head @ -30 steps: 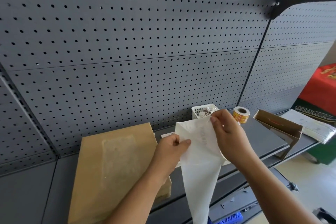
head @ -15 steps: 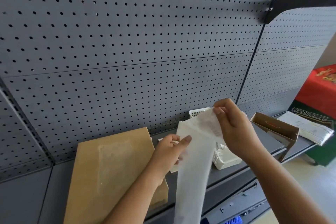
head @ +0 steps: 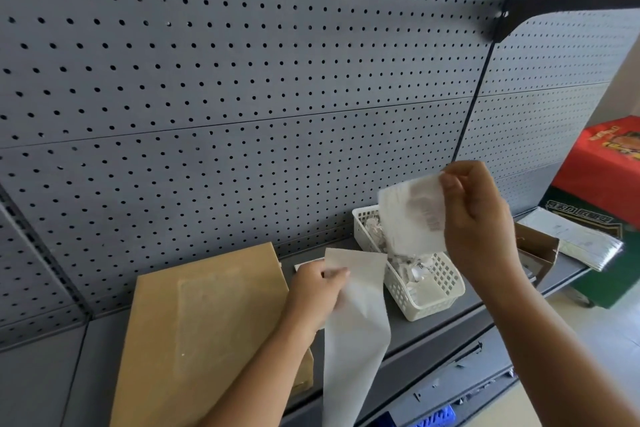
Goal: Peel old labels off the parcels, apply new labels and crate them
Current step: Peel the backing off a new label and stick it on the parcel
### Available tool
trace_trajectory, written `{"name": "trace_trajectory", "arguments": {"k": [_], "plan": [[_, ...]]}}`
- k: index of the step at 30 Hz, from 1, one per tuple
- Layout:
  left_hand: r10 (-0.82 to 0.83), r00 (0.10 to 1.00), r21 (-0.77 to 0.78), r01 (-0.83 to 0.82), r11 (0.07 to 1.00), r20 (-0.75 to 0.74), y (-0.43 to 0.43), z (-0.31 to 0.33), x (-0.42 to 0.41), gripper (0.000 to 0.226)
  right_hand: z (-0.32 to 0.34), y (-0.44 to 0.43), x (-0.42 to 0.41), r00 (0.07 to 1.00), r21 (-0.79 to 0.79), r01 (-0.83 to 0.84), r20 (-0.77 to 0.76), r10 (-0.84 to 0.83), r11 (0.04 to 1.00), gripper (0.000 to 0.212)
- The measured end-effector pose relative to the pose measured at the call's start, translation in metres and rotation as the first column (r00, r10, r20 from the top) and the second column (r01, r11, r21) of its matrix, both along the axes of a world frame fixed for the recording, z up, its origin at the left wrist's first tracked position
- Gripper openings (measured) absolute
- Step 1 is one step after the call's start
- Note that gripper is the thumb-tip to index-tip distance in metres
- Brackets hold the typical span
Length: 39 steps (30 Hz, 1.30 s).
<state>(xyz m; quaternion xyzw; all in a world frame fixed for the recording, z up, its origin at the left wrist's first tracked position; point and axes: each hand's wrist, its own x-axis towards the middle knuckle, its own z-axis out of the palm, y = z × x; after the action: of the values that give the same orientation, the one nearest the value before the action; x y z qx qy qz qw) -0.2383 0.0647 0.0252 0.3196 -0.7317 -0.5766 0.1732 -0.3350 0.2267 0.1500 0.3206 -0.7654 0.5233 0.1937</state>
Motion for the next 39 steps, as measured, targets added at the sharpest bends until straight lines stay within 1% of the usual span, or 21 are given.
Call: {"name": "trace_trajectory", "arguments": {"k": [1, 3, 6, 7, 9, 11, 14, 17, 19, 20, 21, 22, 23, 24, 26, 28, 29, 32, 34, 37, 39], "plan": [[0.006, 0.999, -0.051, -0.004, 0.999, 0.035, -0.001, -0.002, -0.001, 0.026, 0.002, 0.000, 0.000, 1.000, -0.030, 0.013, -0.007, -0.013, 0.999, 0.008], [0.006, 0.998, -0.070, -0.001, 0.998, 0.068, -0.002, -0.004, -0.003, 0.028, 0.006, 0.000, 0.001, 1.000, -0.066, 0.022, -0.013, -0.023, 0.998, 0.007], [0.041, 0.991, -0.130, -0.024, 0.991, 0.130, -0.001, 0.004, 0.001, 0.040, 0.008, -0.002, 0.004, 1.000, -0.050, -0.016, -0.017, 0.015, 0.999, 0.007], [0.075, 0.988, -0.159, -0.053, 0.986, 0.135, -0.001, 0.007, 0.003, 0.047, 0.008, -0.003, 0.006, 0.999, -0.037, -0.028, -0.021, 0.027, 0.999, 0.007], [0.151, 0.985, -0.221, -0.130, 0.967, 0.082, -0.006, 0.012, 0.008, 0.056, 0.004, -0.006, 0.010, 0.999, -0.022, -0.051, -0.019, 0.051, 0.998, 0.007], [0.173, 0.983, -0.307, -0.148, 0.940, 0.055, -0.013, 0.017, 0.016, 0.051, -0.001, -0.011, 0.014, 0.997, -0.018, -0.083, -0.005, 0.083, 0.996, 0.008], [0.169, 0.978, -0.395, -0.110, 0.912, 0.119, -0.024, 0.021, 0.029, 0.055, -0.006, -0.020, 0.019, 0.992, -0.017, -0.124, 0.001, 0.124, 0.992, 0.009], [0.201, 0.969, -0.455, -0.116, 0.883, 0.142, -0.034, 0.023, 0.040, 0.045, -0.009, -0.029, 0.022, 0.988, -0.024, -0.154, 0.008, 0.154, 0.988, 0.009], [0.156, 0.987, -0.357, -0.130, 0.925, 0.044, -0.037, 0.024, 0.046, 0.038, -0.012, -0.034, 0.024, 0.987, -0.013, -0.158, 0.010, 0.159, 0.987, 0.008], [0.131, 0.991, -0.235, -0.137, 0.962, -0.040, -0.037, 0.025, 0.049, 0.038, -0.013, -0.037, 0.025, 0.986, -0.003, -0.164, 0.014, 0.164, 0.986, 0.008], [0.109, 0.988, -0.071, -0.117, 0.991, -0.111, -0.035, 0.029, 0.052, 0.041, -0.015, -0.040, 0.027, 0.984, 0.006, -0.178, 0.019, 0.178, 0.984, 0.008], [0.083, 0.983, 0.101, -0.067, 0.993, -0.165, -0.033, 0.033, 0.055, 0.047, -0.018, -0.043, 0.029, 0.980, 0.013, -0.200, 0.018, 0.200, 0.980, 0.008], [0.056, 0.977, 0.247, -0.004, 0.969, -0.204, -0.030, 0.038, 0.059, 0.055, -0.020, -0.047, 0.032, 0.974, 0.019, -0.226, 0.009, 0.226, 0.974, 0.009], [0.035, 0.973, 0.351, 0.048, 0.935, -0.226, -0.029, 0.042, 0.063, 0.063, -0.023, -0.051, 0.036, 0.968, 0.032, -0.252, -0.002, 0.252, 0.967, 0.010], [0.011, 0.970, 0.464, 0.107, 0.879, -0.244, -0.029, 0.049, 0.070, 0.072, -0.030, -0.058, 0.045, 0.952, 0.078, -0.305, -0.011, 0.307, 0.949, 0.011], [0.034, 0.963, 0.518, 0.114, 0.848, -0.268, -0.033, 0.054, 0.078, 0.075, -0.037, -0.066, 0.053, 0.930, 0.137, -0.361, -0.016, 0.366, 0.923, 0.012], [0.066, 0.956, 0.526, 0.099, 0.845, -0.285, -0.036, 0.054, 0.081, 0.071, -0.040, -0.069, 0.056, 0.920, 0.167, -0.382, -0.022, 0.391, 0.909, 0.011], [0.136, 0.935, 0.491, 0.046, 0.870, -0.329, -0.046, 0.055, 0.092, 0.042, -0.047, -0.077, 0.066, 0.873, 0.223, -0.478, 0.012, 0.488, 0.849, 0.007], [0.167, 0.931, 0.476, 0.009, 0.879, -0.325, -0.052, 0.054, 0.098, 0.030, -0.053, -0.083, 0.073, 0.828, 0.272, -0.547, 0.033, 0.560, 0.792, 0.007], [0.172, 0.938, 0.464, -0.014, 0.886, -0.301, -0.057, 0.053, 0.109, 0.036, -0.063, -0.094, 0.086, 0.775, 0.363, -0.586, -0.010, 0.632, 0.724, 0.011], [0.175, 0.940, 0.456, -0.024, 0.890, -0.292, -0.059, 0.052, 0.117, 0.035, -0.067, -0.100, 0.094, 0.744, 0.389, -0.603, -0.040, 0.667, 0.696, 0.011]]}}
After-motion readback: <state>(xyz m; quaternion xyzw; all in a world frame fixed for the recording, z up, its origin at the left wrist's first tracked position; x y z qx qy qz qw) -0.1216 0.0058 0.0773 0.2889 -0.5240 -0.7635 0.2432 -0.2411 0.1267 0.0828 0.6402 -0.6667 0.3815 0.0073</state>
